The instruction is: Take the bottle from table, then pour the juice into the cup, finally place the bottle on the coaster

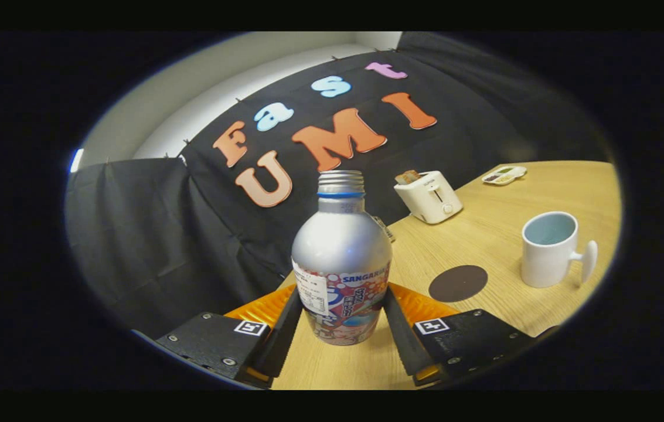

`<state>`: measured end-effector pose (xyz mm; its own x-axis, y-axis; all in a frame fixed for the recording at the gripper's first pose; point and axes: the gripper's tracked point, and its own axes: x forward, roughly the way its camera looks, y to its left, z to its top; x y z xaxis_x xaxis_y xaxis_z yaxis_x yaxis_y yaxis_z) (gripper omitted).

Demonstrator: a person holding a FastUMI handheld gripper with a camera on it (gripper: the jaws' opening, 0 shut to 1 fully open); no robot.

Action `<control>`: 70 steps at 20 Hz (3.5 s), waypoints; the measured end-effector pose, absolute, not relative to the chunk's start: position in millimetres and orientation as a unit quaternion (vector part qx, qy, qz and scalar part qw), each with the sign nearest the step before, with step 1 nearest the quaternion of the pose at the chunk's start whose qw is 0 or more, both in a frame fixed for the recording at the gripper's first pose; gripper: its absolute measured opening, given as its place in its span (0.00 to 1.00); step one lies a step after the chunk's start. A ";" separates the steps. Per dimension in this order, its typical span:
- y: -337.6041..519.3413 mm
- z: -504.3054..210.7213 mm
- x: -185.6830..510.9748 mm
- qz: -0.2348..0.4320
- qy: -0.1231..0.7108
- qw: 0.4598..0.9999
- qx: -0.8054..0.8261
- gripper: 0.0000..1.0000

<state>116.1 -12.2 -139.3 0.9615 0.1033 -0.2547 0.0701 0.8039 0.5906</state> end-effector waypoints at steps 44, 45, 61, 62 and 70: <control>-94.5 -155.9 127.4 -0.075 0.101 0.650 0.750 0.75; -96.8 -154.4 129.4 -0.075 0.099 0.644 0.755 0.75; -103.6 -139.7 134.1 -0.067 0.091 0.584 0.804 0.75; -103.7 -138.4 134.2 -0.067 0.091 0.580 0.807 0.75; -107.5 -135.9 133.9 -0.069 0.083 0.548 0.829 0.75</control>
<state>133.9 -107.5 -135.9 0.9769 0.0621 -0.2046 0.2126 -0.3855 0.8979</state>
